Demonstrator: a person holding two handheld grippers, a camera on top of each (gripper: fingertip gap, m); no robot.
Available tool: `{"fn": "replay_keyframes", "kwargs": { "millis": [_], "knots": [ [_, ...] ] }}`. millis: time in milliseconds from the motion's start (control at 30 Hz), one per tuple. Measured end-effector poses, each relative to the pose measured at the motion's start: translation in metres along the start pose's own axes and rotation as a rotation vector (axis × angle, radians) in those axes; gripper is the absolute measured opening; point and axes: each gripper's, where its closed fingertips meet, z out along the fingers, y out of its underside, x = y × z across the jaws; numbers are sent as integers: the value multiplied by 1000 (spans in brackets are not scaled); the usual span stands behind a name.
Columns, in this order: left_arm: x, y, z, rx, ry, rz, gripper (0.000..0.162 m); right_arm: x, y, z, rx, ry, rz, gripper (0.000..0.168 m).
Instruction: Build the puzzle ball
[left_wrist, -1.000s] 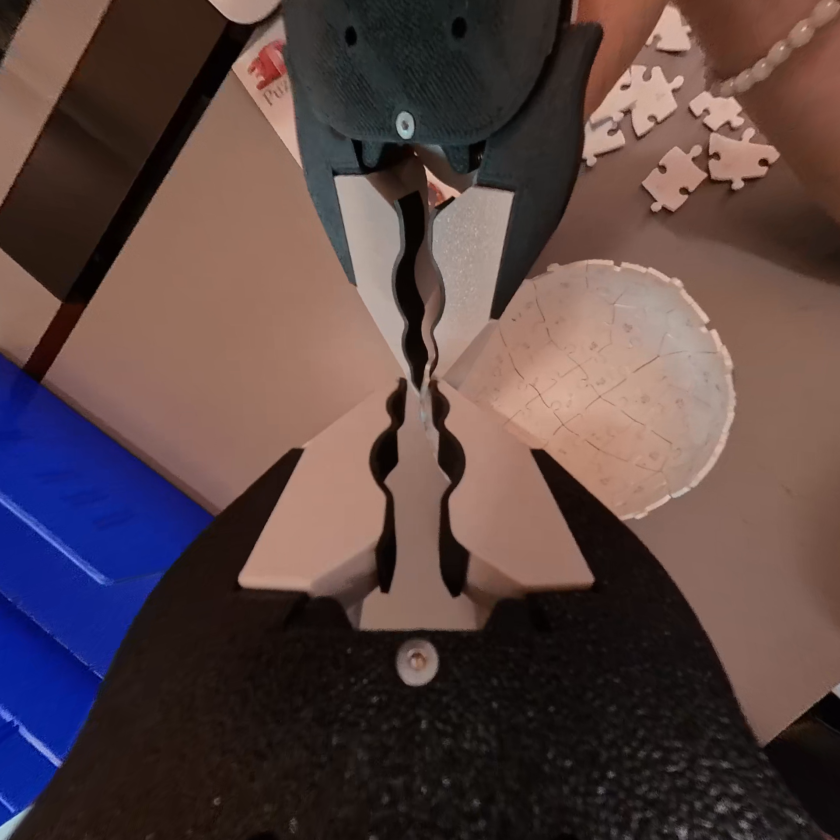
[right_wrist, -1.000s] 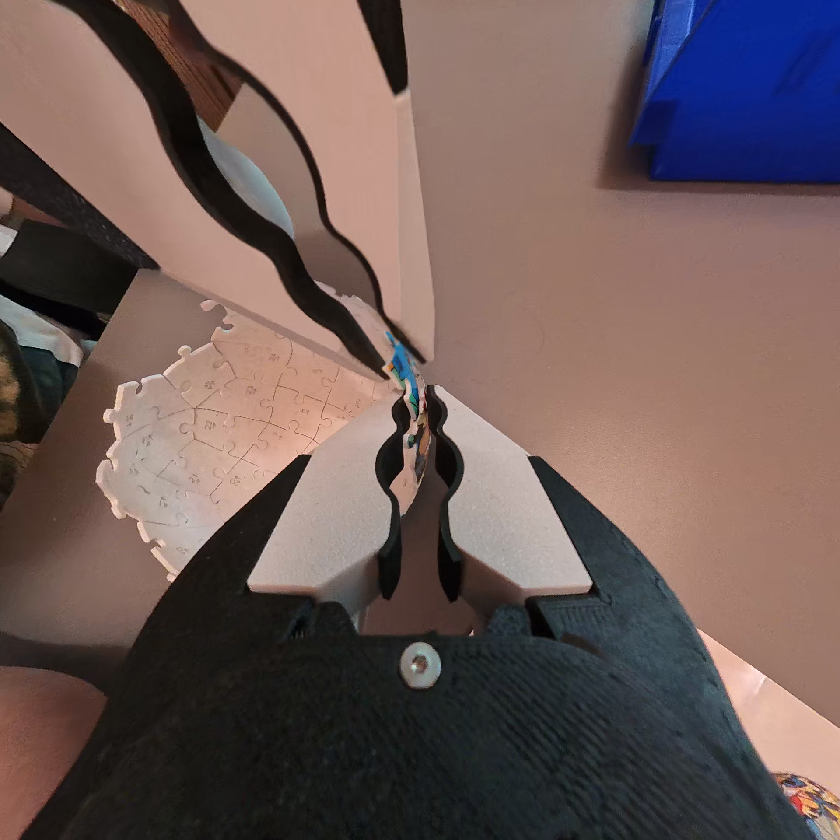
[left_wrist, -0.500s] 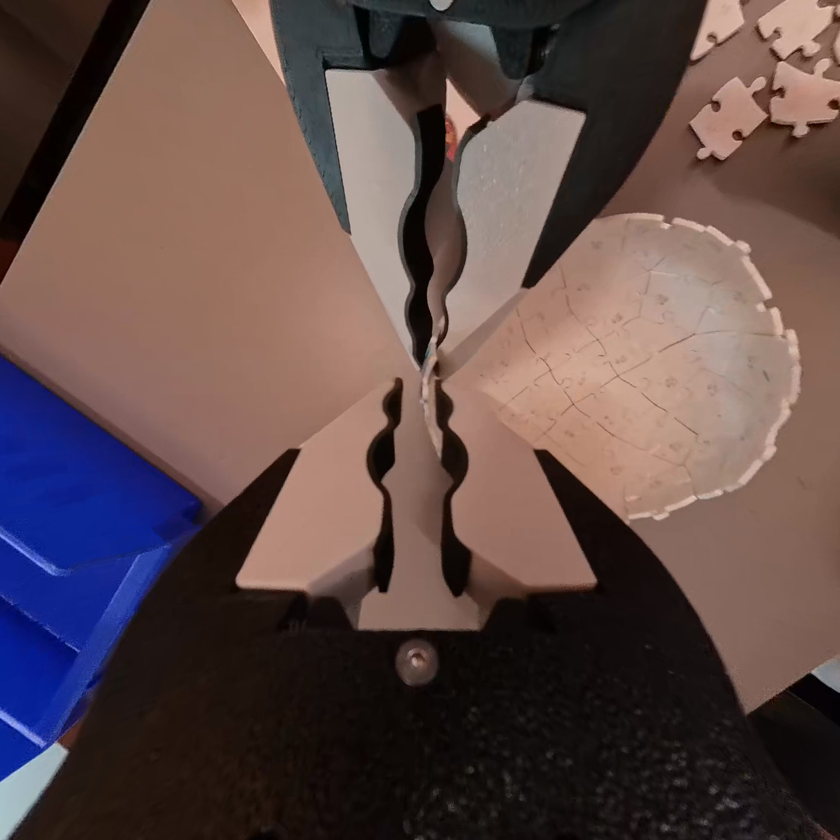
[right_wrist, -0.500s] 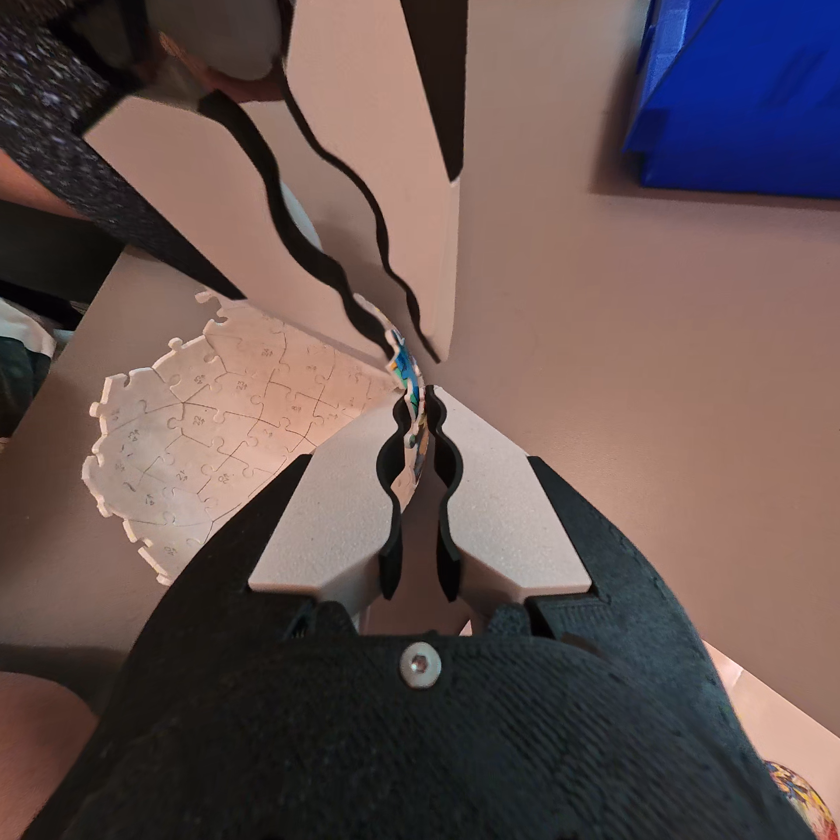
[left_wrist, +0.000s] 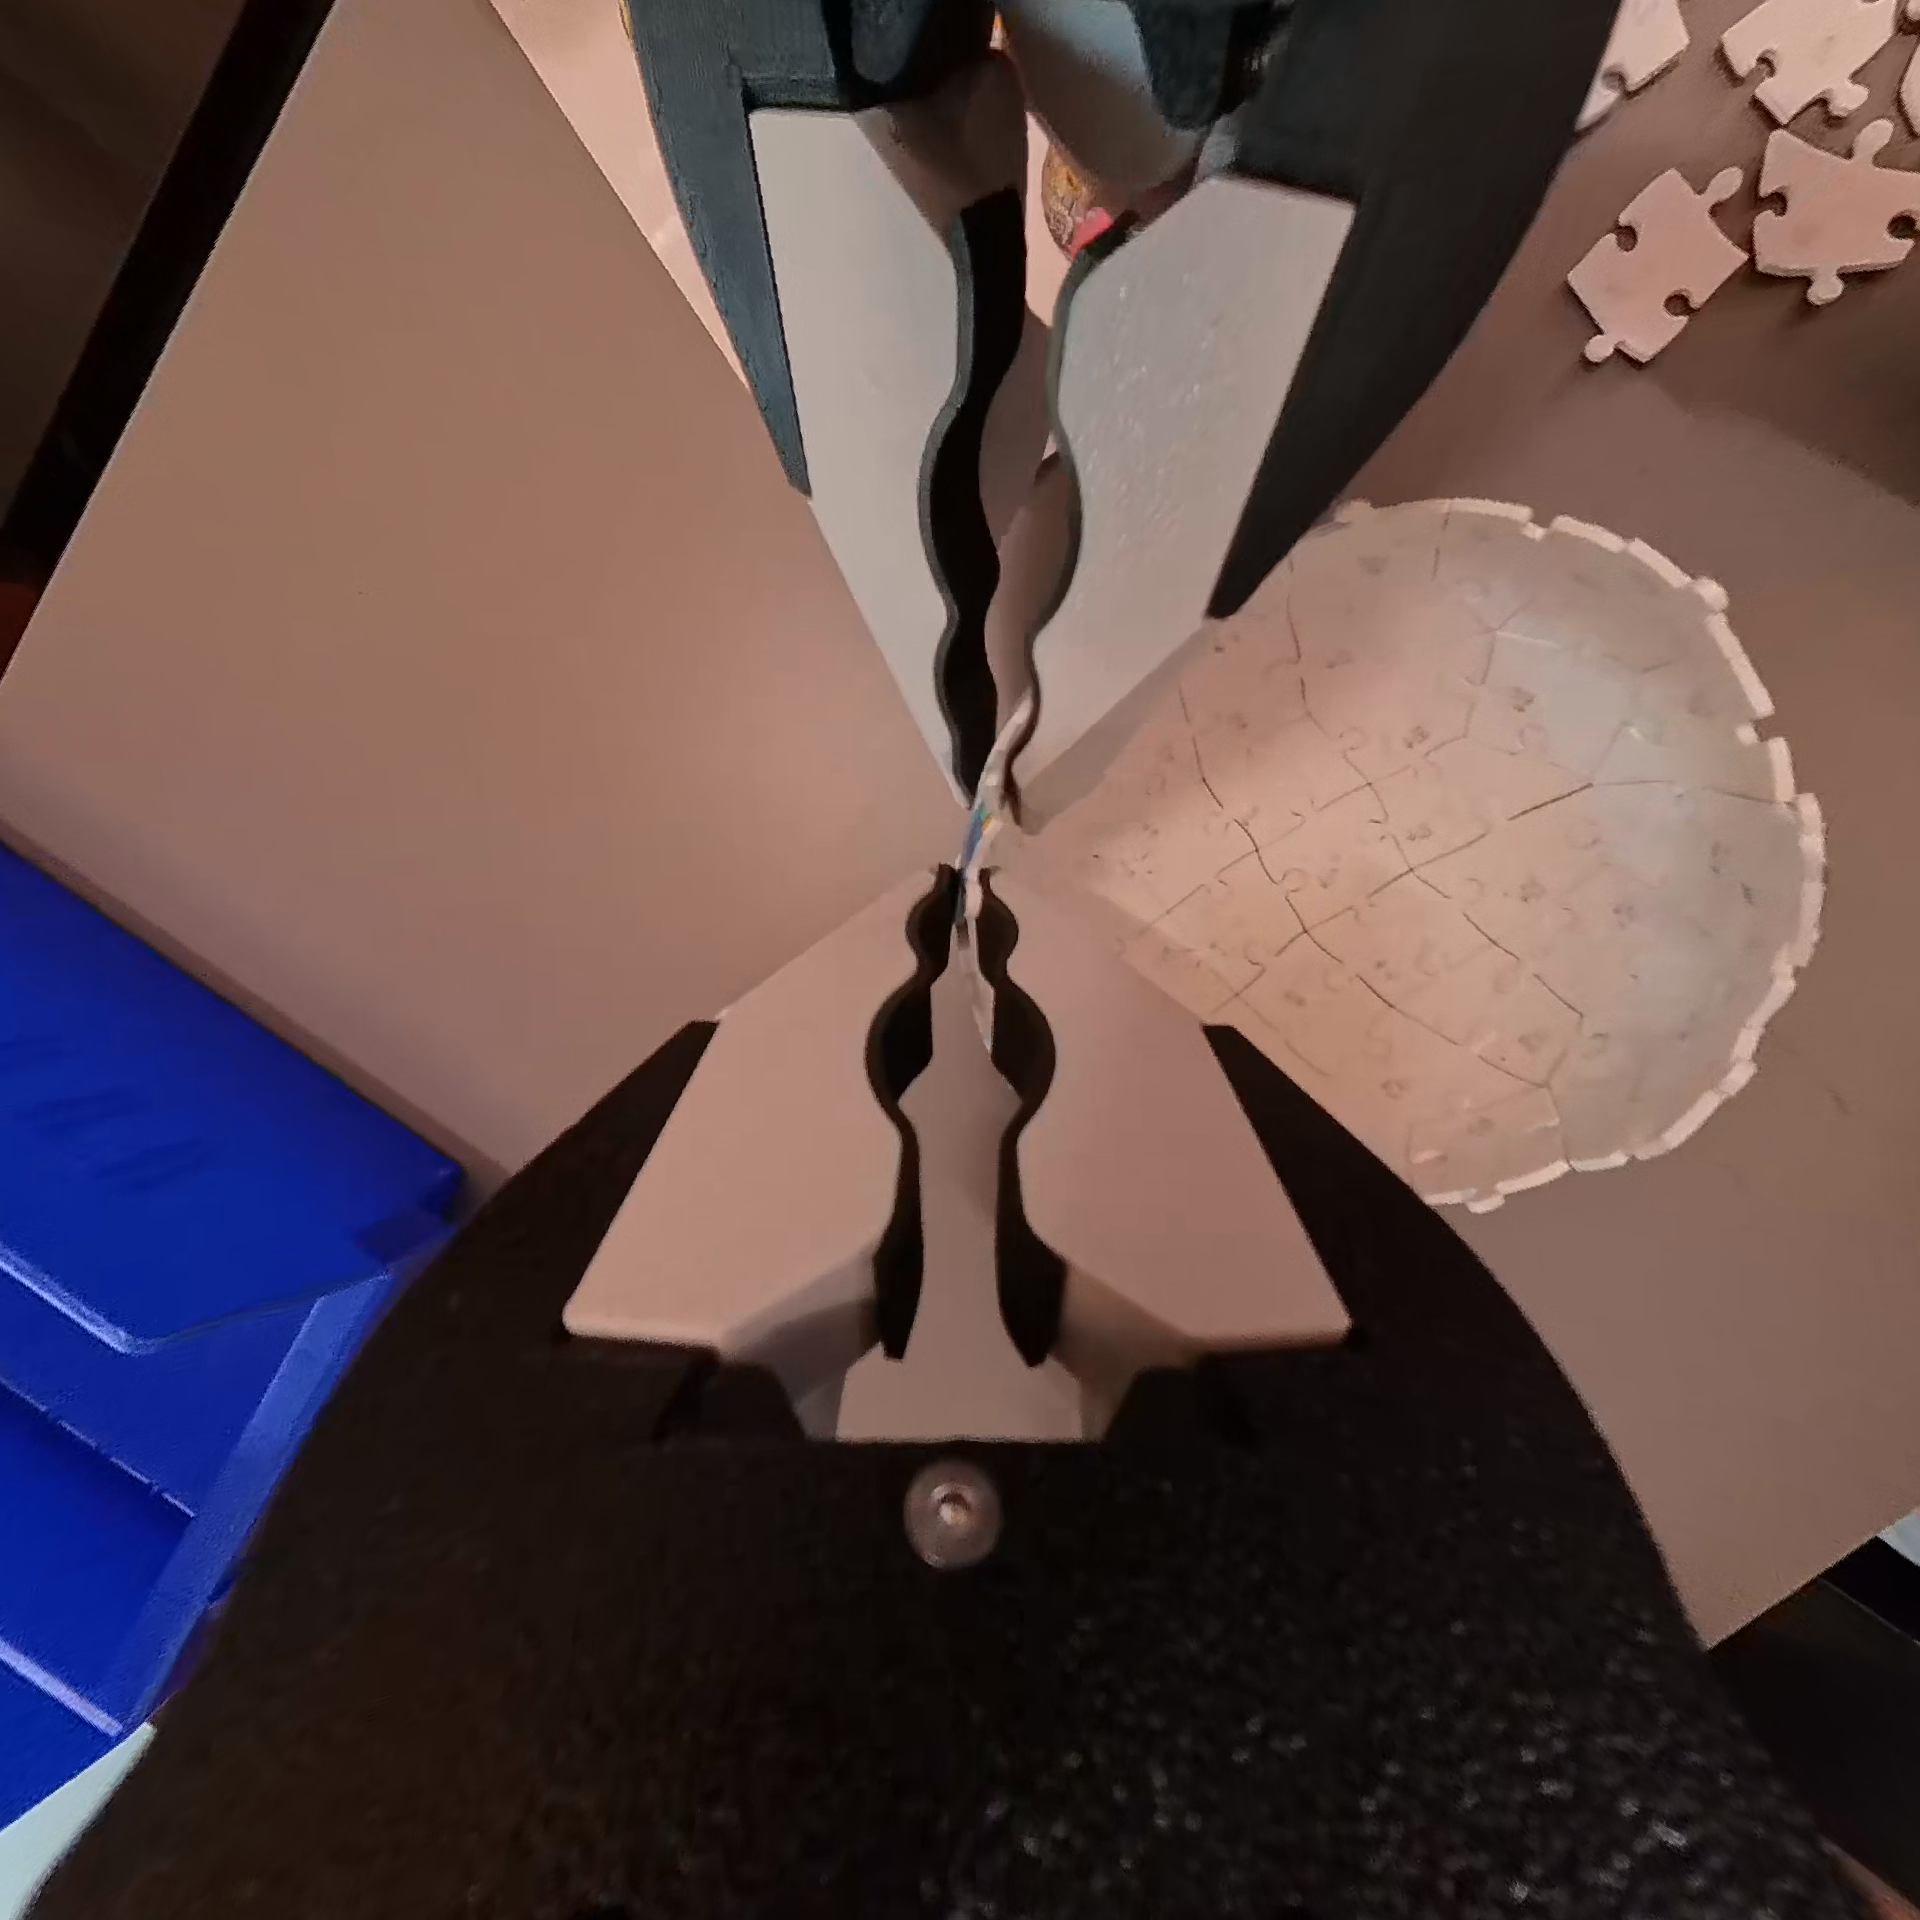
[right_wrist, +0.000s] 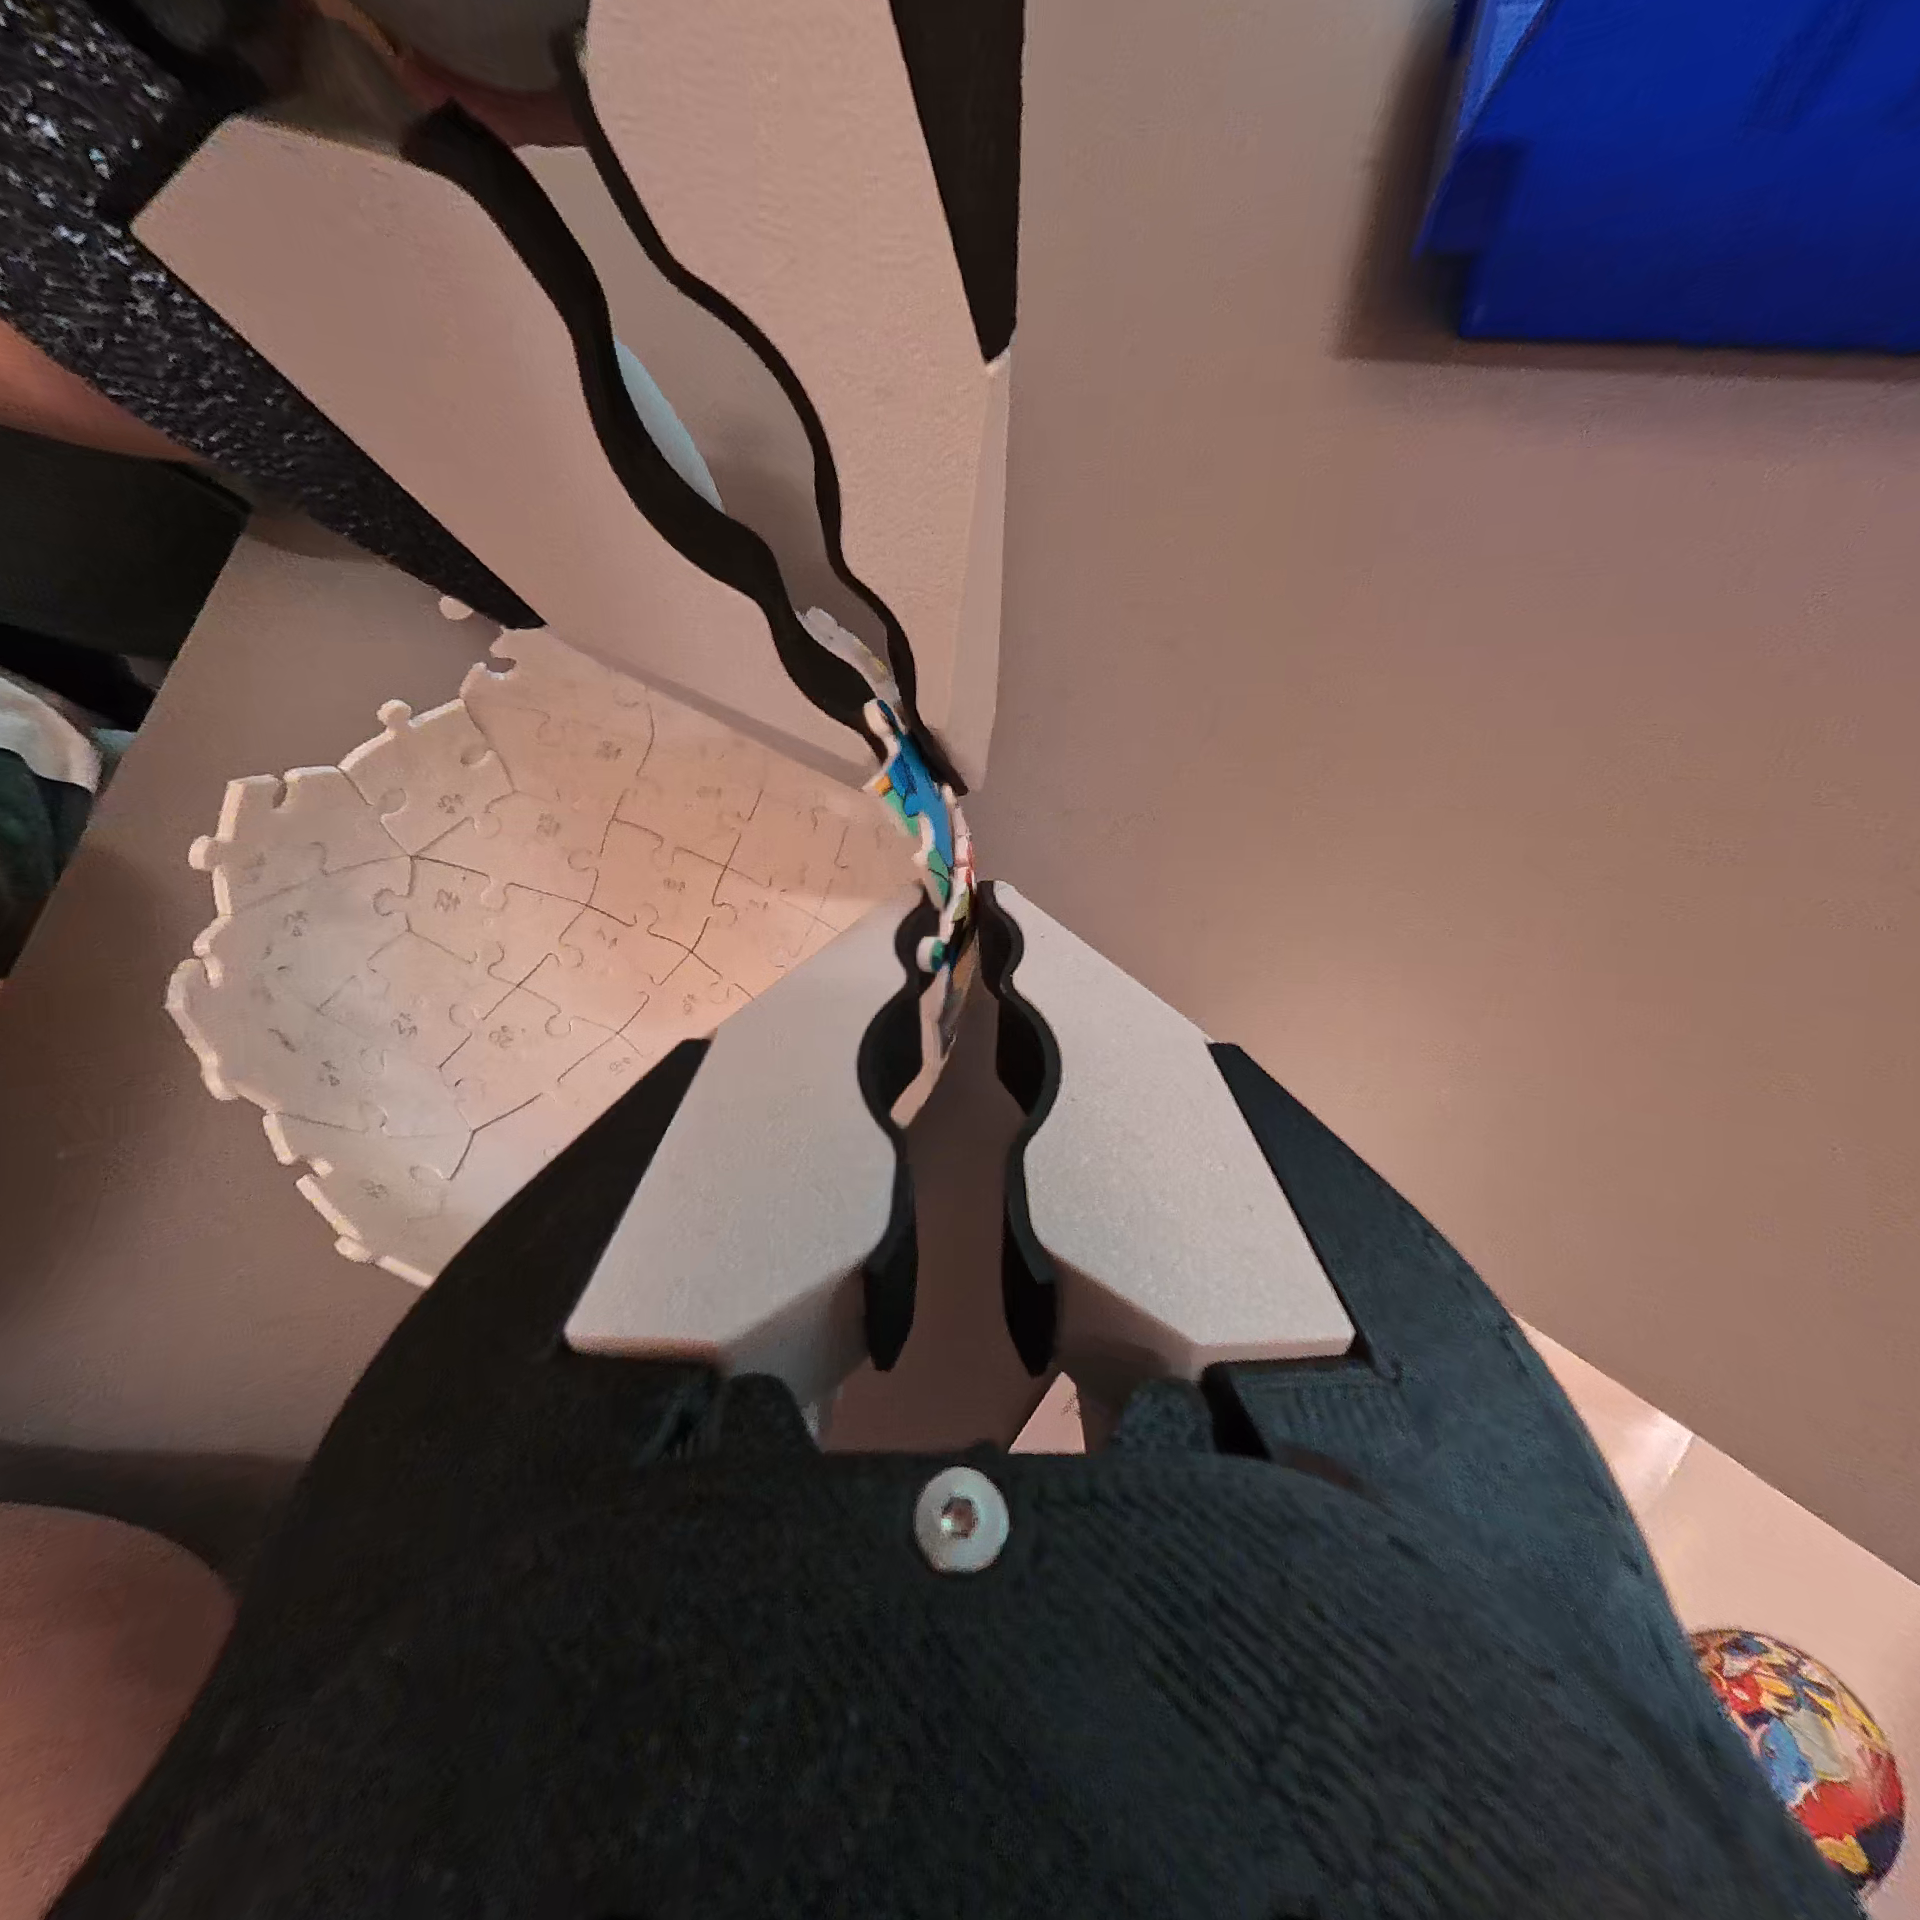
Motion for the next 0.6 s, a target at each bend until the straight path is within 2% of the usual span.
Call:
{"fn": "replay_keyframes", "kwargs": {
  "millis": [33,600],
  "knots": [
    [0,0,0,1,2,-2,1,0,0,0,2,-4,3,5],
    [-1,-4,-2,25,-13,10,5,3,-4,-1,16,20,16,3]
  ]
}}
